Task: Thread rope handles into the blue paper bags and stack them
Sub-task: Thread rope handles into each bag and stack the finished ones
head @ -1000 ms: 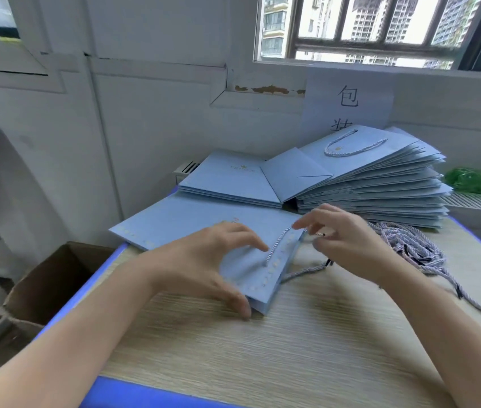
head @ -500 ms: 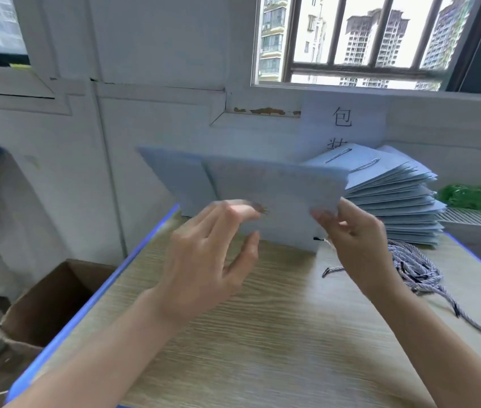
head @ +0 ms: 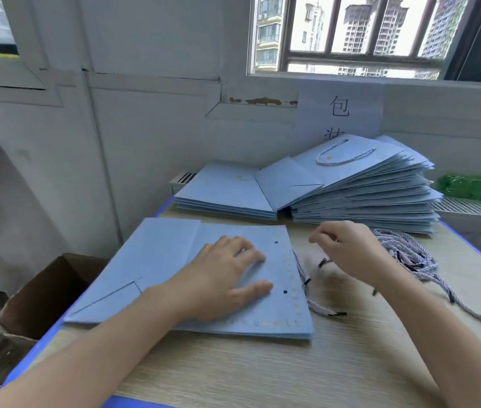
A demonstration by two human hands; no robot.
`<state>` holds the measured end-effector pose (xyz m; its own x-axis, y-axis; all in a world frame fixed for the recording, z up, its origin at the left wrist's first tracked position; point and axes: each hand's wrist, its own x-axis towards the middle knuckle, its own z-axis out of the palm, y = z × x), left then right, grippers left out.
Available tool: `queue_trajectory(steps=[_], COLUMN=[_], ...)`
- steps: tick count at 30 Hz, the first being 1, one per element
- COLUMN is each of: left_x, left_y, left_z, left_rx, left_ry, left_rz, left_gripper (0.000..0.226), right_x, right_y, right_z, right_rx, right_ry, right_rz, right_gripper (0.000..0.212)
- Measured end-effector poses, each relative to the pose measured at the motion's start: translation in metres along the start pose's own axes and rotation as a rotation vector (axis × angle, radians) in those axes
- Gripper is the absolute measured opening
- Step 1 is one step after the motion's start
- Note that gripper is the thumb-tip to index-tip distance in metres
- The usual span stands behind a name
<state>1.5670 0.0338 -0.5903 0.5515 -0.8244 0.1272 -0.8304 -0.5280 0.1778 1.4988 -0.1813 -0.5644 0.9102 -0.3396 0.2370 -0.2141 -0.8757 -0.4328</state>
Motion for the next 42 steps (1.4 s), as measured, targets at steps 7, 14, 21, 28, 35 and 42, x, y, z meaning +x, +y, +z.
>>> queue_trajectory(steps=[7, 14, 21, 28, 35, 42], left_x=[-0.003, -0.003, -0.004, -0.007, 0.000, -0.001], left_y=[0.013, 0.010, -0.016, 0.002, 0.010, 0.010], left_z=[-0.005, -0.006, -0.027, -0.011, -0.002, -0.004], left_rx=[-0.020, -0.143, -0.210, -0.106, -0.062, -0.074], left_ry=[-0.124, -0.195, -0.235, -0.126, -0.075, -0.078], left_rz=[-0.073, -0.088, -0.135, -0.187, -0.242, -0.232], left_gripper=[0.092, 0.082, 0.063, 0.064, 0.072, 0.071], right_x=[0.002, 0.000, -0.014, -0.026, -0.027, -0.025], right_y=[0.016, 0.003, -0.021, -0.048, -0.047, -0.044], right_z=[-0.005, 0.003, 0.007, 0.022, 0.021, 0.018], right_rx=[-0.149, -0.167, 0.212, 0.256, 0.447, 0.515], right_ry=[-0.257, -0.169, -0.112, -0.226, -0.216, -0.180], right_rz=[-0.027, -0.081, -0.197, -0.335, -0.248, -0.281], right_gripper=[0.007, 0.013, 0.016, 0.025, 0.013, 0.016])
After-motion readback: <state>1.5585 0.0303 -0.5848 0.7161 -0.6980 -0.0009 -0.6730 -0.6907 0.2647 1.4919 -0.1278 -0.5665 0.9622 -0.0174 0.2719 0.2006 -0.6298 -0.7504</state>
